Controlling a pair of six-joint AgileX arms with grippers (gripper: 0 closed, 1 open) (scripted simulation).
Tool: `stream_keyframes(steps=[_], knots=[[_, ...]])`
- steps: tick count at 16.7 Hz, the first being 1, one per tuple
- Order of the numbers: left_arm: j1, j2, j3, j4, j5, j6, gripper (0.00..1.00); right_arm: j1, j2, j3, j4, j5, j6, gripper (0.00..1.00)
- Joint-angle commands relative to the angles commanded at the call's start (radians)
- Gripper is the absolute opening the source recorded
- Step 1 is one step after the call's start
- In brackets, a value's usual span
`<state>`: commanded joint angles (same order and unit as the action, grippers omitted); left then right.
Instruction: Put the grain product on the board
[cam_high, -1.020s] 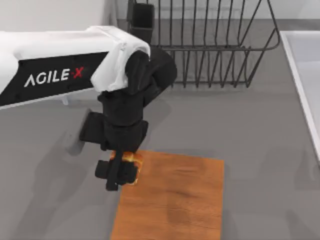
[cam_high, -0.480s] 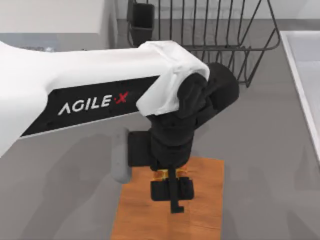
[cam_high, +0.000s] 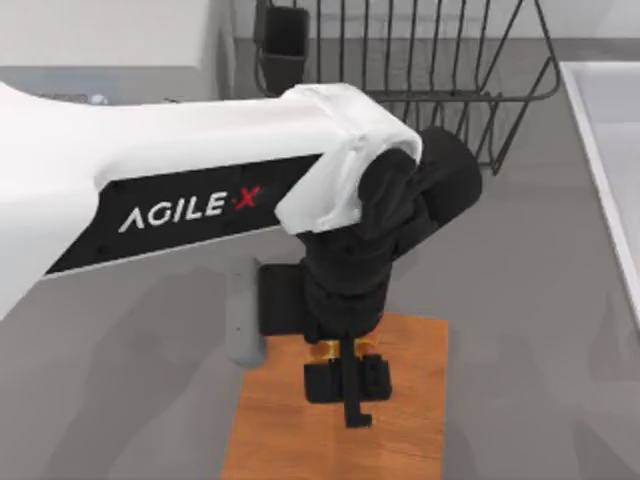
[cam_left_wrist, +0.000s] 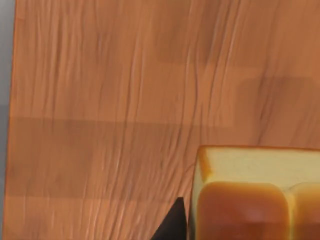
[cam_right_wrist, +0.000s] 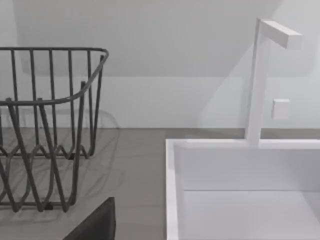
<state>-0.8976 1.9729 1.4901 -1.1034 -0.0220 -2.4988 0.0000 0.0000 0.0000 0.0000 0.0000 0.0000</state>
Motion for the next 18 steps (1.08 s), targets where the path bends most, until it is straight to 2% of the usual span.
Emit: stream_keyframes(steps=[18], knots=[[-0.003, 0.055, -0.103, 0.160, 0.000, 0.000, 0.00, 0.000, 0.000, 0.000, 0.000, 0.000, 0.000, 1.00]])
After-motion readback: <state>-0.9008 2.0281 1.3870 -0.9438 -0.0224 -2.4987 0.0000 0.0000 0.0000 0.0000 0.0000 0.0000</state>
